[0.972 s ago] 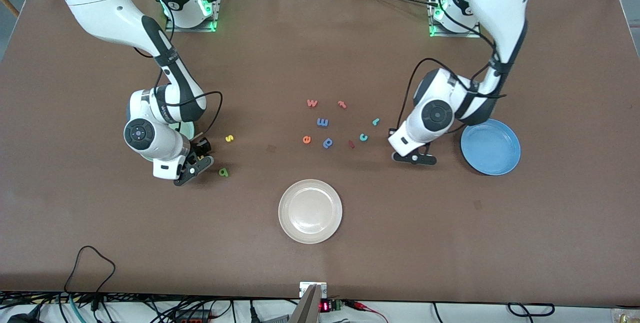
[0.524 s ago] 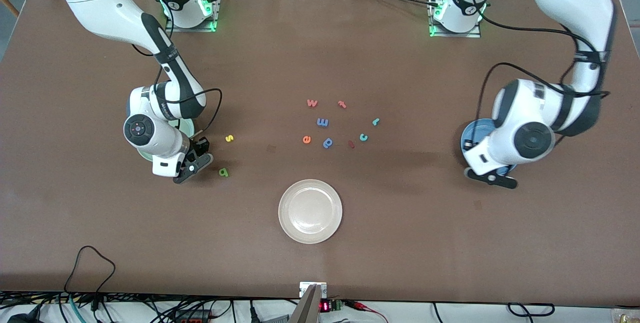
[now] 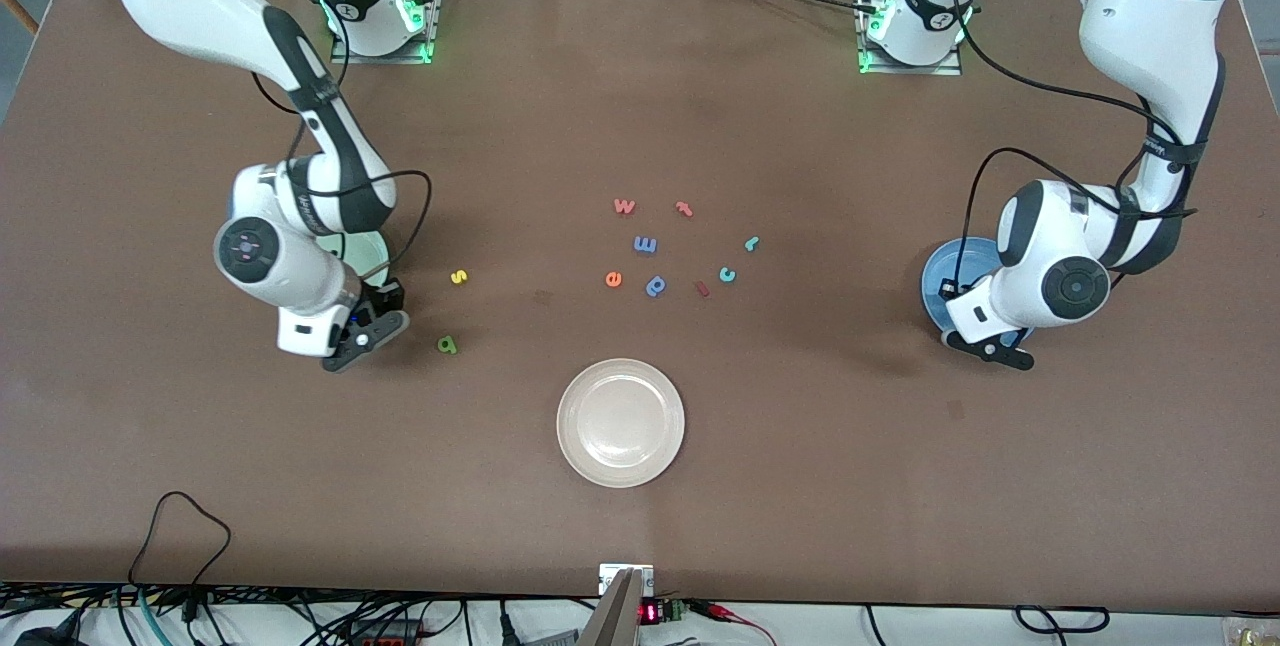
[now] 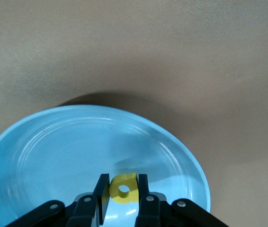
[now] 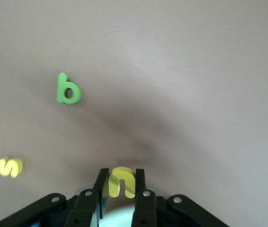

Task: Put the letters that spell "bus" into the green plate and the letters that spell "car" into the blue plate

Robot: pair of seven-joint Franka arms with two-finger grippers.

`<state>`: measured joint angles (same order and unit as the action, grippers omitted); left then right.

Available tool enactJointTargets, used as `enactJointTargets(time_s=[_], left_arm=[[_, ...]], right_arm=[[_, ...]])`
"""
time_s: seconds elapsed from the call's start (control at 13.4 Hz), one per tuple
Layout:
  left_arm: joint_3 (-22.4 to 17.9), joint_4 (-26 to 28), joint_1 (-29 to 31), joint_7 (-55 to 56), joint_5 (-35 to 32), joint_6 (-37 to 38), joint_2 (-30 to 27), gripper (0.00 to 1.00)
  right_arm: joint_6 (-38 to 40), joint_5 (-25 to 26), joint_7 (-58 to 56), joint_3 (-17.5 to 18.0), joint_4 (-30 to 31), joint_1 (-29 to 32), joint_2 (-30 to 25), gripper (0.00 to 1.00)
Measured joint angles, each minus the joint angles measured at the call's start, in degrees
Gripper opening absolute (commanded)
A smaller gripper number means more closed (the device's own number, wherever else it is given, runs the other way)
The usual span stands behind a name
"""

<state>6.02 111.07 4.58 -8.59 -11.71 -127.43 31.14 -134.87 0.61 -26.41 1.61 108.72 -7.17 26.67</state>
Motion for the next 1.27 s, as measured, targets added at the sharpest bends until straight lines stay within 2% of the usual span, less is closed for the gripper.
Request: enactJointTargets(time_s=[0.15, 0.37, 0.52, 0.6, 0.67, 0.75, 0.97, 1.2, 1.27], left_arm=[[0.2, -0.1, 0.0, 0.0, 0.0, -0.2, -0.3, 1.00], [1.4, -0.9, 0.0, 0.0, 0.0, 3.7, -3.4, 1.00], [4.8, -2.4, 0.0, 0.5, 0.1, 10.2, -6.8, 1.00], [7.2, -3.0, -0.1, 1.7, 0.4, 12.7, -8.2, 1.00], [10.3, -3.2, -0.2, 3.2, 0.7, 13.7, -9.0, 1.00], [13.6, -3.2, -0.4, 4.2, 0.7, 13.6, -9.2, 1.00], [21.0, -2.9, -2.4, 7.0, 0.7, 9.4, -7.9, 0.99], [23.5, -2.3, -5.6, 12.9, 0.7, 1.4, -4.6, 0.95], [23.5, -2.1, -7.1, 14.7, 0.7, -2.1, -3.0, 0.94]], right_arm=[[5.2, 0.0, 0.0, -0.2, 0.1, 3.1, -4.3, 0.00], [9.2, 0.0, 0.0, -0.2, 2.6, 7.1, -5.3, 0.03], [9.0, 0.0, 0.0, -0.2, 5.2, 8.1, -4.5, 0.24], [8.7, 0.0, 0.0, -0.2, 5.9, 8.3, -4.2, 0.71], [8.4, 0.0, 0.0, -0.2, 6.1, 8.4, -4.0, 0.92], [8.2, 0.0, 0.0, -0.1, 6.0, 8.4, -4.0, 1.00], [7.6, 0.0, 0.0, 0.0, 5.4, 8.3, -4.3, 1.00], [6.4, -2.1, 1.3, 0.5, 3.6, 7.4, -4.5, 1.00], [6.0, -3.4, 2.8, 0.7, 2.8, 6.0, -4.5, 0.95]])
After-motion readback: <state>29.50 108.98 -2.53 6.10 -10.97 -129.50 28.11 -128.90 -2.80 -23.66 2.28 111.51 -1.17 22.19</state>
